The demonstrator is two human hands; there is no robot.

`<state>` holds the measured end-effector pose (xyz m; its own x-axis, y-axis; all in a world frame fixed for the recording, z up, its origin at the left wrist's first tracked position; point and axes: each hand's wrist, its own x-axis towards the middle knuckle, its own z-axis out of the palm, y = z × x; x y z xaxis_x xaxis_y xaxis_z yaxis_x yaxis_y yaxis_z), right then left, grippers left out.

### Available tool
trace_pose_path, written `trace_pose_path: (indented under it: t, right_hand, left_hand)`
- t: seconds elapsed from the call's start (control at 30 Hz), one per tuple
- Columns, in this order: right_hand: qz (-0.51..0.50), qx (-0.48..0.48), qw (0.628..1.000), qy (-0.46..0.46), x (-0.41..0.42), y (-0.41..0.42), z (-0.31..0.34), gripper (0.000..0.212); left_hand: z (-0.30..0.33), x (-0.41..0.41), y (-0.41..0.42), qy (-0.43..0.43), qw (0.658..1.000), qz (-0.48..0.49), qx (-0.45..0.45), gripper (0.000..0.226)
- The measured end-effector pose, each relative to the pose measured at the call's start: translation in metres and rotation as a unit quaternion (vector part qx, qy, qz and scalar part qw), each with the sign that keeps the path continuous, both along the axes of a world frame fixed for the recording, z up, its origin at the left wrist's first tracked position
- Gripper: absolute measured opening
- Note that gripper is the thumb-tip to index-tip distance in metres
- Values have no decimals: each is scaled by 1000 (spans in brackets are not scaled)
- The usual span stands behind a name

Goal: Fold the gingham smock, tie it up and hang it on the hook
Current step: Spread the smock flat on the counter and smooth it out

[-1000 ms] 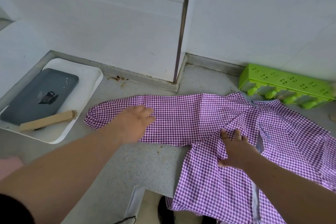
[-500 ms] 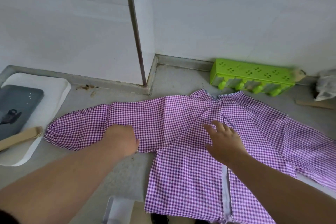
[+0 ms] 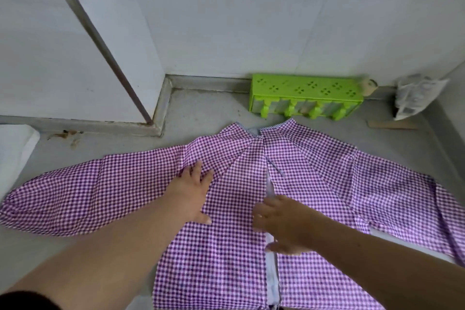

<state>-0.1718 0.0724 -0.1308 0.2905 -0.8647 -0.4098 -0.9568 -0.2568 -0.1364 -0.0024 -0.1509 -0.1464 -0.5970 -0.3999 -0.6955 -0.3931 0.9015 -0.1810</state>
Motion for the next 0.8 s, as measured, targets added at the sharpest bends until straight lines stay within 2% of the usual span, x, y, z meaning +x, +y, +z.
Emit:
trace_pose_path:
  t: [0.1, 0.2, 0.27, 0.4, 0.5, 0.57, 0.63, 0.67, 0.73, 0.77, 0.8]
  right_hand:
    - [83, 88, 993, -18, 12, 11, 0, 38]
    - [117, 97, 988, 19, 18, 17, -2, 16]
    - [127, 89, 987, 30, 18, 17, -3, 12]
    - [151, 65, 986, -27, 20, 14, -3, 10]
    - [128, -2, 991, -43, 20, 17, -10, 20]
    - [75, -6, 997, -34, 19, 19, -18, 47]
    - [54, 7, 998, -20, 17, 17, -23, 71]
    - [51, 9, 999, -15, 17, 15, -25, 76]
    - [43, 10, 999, -6, 17, 11, -25, 78]
    - [43, 8, 999, -6, 19, 9, -25, 78]
    - [42, 13, 999, -4, 19, 9, -23, 77]
  left_hand:
    - [-1, -2, 0, -7, 999, 38, 8, 143]
    - [-3, -9, -2, -6, 998, 65, 17, 149]
    - [-3, -12, -5, -8, 997, 76, 20, 151]
    - [-3, -18, -9, -15, 996, 83, 19, 152]
    - [-2, -20, -12, -14, 997, 73, 12, 151]
    - [0, -17, -15, -4, 998, 55, 0, 146]
    - [6, -11, -15, 34, 999, 17, -24, 131]
    - [11, -6, -14, 69, 997, -7, -38, 117]
    - [17, 4, -14, 150, 986, -43, -60, 75]
    - [19, 13, -14, 158, 986, -27, -54, 58]
    - [22, 19, -13, 137, 990, 11, -34, 51]
